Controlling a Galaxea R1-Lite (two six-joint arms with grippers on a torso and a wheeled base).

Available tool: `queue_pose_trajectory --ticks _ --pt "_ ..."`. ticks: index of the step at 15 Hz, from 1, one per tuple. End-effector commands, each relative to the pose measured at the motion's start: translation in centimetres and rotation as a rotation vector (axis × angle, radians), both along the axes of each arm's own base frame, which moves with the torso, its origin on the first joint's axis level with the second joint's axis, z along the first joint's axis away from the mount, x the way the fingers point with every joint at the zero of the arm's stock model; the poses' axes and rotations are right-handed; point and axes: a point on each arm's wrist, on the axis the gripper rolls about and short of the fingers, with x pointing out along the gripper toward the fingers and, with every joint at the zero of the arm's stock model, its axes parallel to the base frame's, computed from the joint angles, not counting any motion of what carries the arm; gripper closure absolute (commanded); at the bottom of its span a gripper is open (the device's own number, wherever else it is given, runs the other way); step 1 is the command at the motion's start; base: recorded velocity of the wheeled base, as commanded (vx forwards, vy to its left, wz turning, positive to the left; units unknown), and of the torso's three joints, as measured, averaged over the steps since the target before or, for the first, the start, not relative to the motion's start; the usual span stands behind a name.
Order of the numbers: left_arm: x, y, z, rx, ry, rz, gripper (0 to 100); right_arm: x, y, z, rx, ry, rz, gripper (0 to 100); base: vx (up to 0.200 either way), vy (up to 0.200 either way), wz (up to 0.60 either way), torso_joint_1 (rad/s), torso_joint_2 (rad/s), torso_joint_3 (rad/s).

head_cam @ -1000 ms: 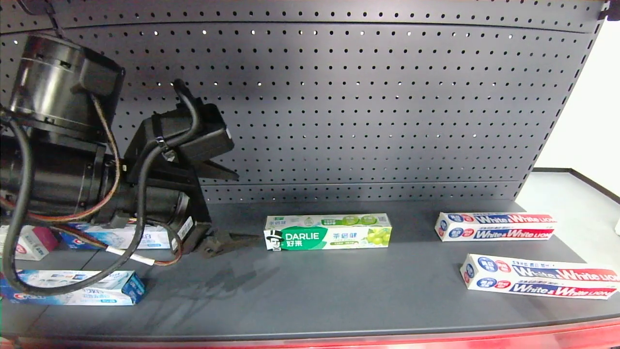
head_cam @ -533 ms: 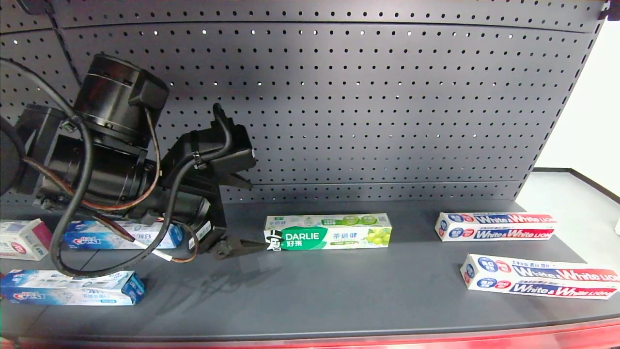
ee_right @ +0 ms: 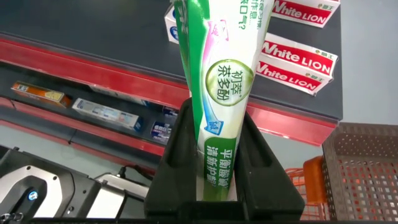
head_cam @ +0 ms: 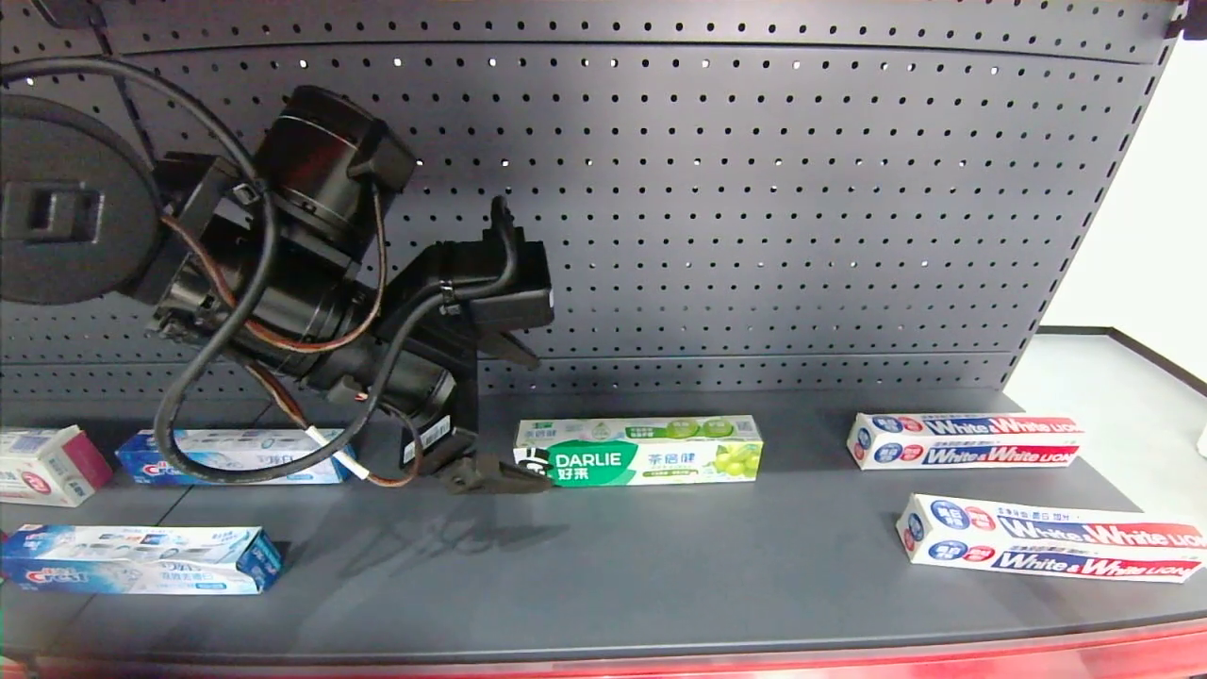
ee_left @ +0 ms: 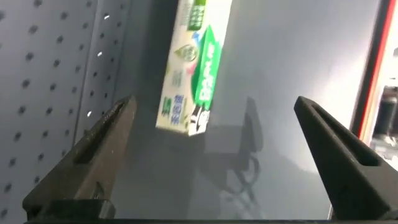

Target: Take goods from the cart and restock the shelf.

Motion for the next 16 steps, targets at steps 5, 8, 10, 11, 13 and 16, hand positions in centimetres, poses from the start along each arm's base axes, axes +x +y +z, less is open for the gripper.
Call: queue_pose_trajectory --ticks 5,8,10,11,13,16 --pt "1.9 -2.6 -1.3 0.027 0.041 -0.060 0 -0.3 -0.1 -0.7 -0.001 0.005 0.001 100 0.000 0.000 0.00 0.000 0.00 0.000" --pt "2.4 -3.0 -1.4 0.060 0.061 -0.085 0 -0.4 -0.1 -0.7 0.000 0.002 0.001 100 0.000 0.000 0.00 0.000 0.00 0.000" --pt "2.9 -3.5 -1.5 0.061 0.056 -0.095 0 -0.5 -0.1 -0.9 0.000 0.004 0.001 100 0.000 0.000 0.00 0.000 0.00 0.000" --pt "3.2 -3.7 -1.7 0.071 0.057 -0.107 0 -0.4 -0.1 -1.1 -0.001 0.008 0.000 100 0.000 0.000 0.00 0.000 0.00 0.000" --pt "3.4 -3.9 -1.8 0.098 0.085 -0.124 0 -0.6 -0.1 -1.1 0.000 0.002 0.000 100 0.000 0.000 0.00 0.000 0.00 0.000" --pt "4.2 -4.8 -2.0 0.100 0.088 -0.135 0 -0.8 -0.2 -1.4 0.001 0.003 -0.002 100 0.000 0.000 0.00 0.000 0.00 0.000"
